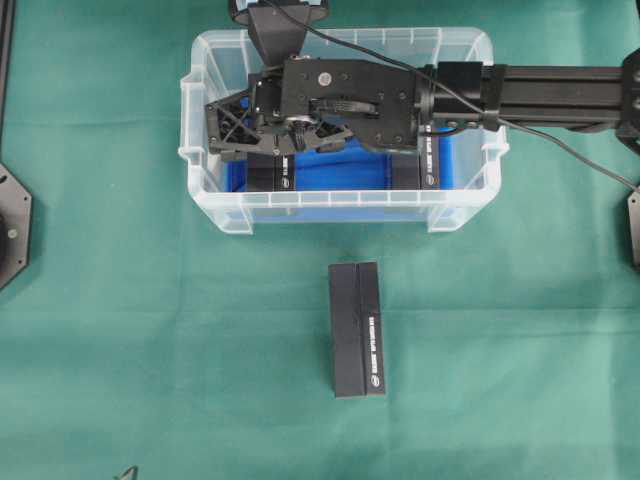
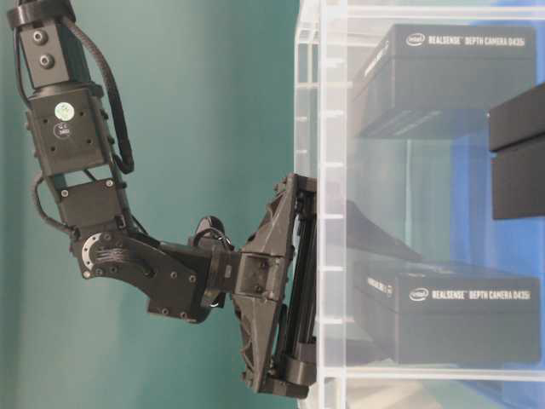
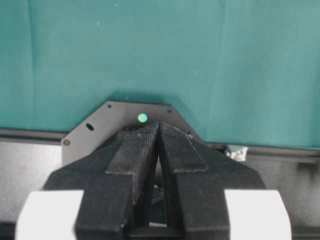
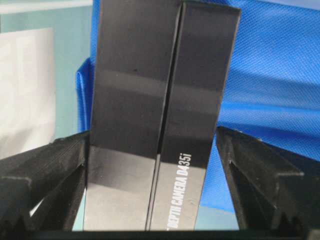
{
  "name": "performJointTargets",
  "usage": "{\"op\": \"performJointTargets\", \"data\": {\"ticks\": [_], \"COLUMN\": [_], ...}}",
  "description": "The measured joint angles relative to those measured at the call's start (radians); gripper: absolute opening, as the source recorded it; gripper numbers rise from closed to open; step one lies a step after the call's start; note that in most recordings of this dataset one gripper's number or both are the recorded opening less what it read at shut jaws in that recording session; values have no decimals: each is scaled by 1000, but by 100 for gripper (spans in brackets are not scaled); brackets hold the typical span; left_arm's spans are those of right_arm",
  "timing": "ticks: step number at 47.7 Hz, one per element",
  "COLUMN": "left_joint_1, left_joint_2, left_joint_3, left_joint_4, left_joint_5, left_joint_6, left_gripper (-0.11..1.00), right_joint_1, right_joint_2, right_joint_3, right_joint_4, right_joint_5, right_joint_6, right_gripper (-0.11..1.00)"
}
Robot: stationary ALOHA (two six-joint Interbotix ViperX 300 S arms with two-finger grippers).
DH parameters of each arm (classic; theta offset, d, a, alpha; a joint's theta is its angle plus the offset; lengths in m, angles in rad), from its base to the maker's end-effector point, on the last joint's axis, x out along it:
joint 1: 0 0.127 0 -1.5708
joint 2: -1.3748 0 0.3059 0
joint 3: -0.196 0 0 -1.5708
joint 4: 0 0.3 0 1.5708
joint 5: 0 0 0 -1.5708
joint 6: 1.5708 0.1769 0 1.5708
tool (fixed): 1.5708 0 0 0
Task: Take the box out of the case with the right arm.
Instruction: 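Lower the right gripper around the left black box, then close the right gripper on the left D435i box and lift it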
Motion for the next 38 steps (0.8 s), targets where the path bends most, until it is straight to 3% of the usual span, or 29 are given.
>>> {"op": "performJointTargets", "data": {"ticks": [17, 25, 38], "left_joint_1": [0, 0, 0], "left_joint_2": [0, -2, -5], "left_joint_3": [0, 0, 0], "left_joint_4": [0, 0, 0], "left_joint_5": [-2, -2, -2], "left_joint_6": [0, 0, 0], "left_gripper": [0, 0, 0], "right_joint_1": [0, 2, 2], "right_joint_2": [2, 8, 9], "right_joint_3": [0, 0, 0], "right_joint_4": [52, 66, 66], "right_joint_5": [-8, -6, -8], "right_joint_6": [5, 18, 35], "right_gripper": [91, 72, 72]}}
